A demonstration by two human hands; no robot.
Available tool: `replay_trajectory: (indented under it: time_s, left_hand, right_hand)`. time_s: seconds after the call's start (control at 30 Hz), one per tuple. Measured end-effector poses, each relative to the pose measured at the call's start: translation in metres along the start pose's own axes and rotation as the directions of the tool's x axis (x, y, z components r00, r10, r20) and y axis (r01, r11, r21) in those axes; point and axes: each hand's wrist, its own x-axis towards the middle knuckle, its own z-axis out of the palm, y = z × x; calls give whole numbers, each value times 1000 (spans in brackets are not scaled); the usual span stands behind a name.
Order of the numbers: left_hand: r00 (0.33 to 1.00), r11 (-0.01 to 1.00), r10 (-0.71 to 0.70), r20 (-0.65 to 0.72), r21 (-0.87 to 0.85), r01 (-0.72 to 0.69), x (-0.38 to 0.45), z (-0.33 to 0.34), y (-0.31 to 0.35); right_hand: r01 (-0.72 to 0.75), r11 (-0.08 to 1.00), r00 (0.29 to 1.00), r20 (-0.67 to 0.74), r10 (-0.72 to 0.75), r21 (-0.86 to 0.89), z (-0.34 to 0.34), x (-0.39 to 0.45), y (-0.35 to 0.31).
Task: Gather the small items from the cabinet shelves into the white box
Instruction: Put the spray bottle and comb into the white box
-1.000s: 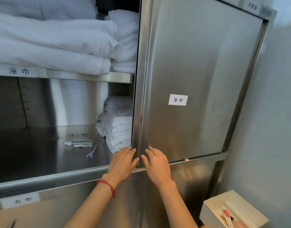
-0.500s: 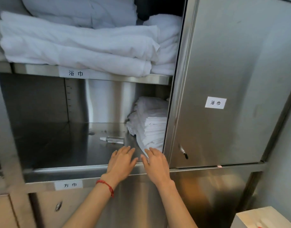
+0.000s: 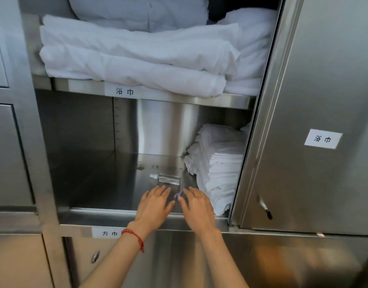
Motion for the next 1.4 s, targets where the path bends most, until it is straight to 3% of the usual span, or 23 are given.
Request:
replay_trajectory:
  time_s: [0.8,1.13,1.4]
  left_hand:
    - [998,998,-51,20,25,51,76,62,-10]
    - [996,1000,-16,91,7,15,101,100,-35]
    - [998,995,46,44,-87,-42,129,115,-53]
  right_hand:
    - [173,985,983,52,-174,16,74,80,64]
    - [153,988,986,66,-155,31,105,94,68]
    - [142,990,989,52,-141,-15,131,110,69]
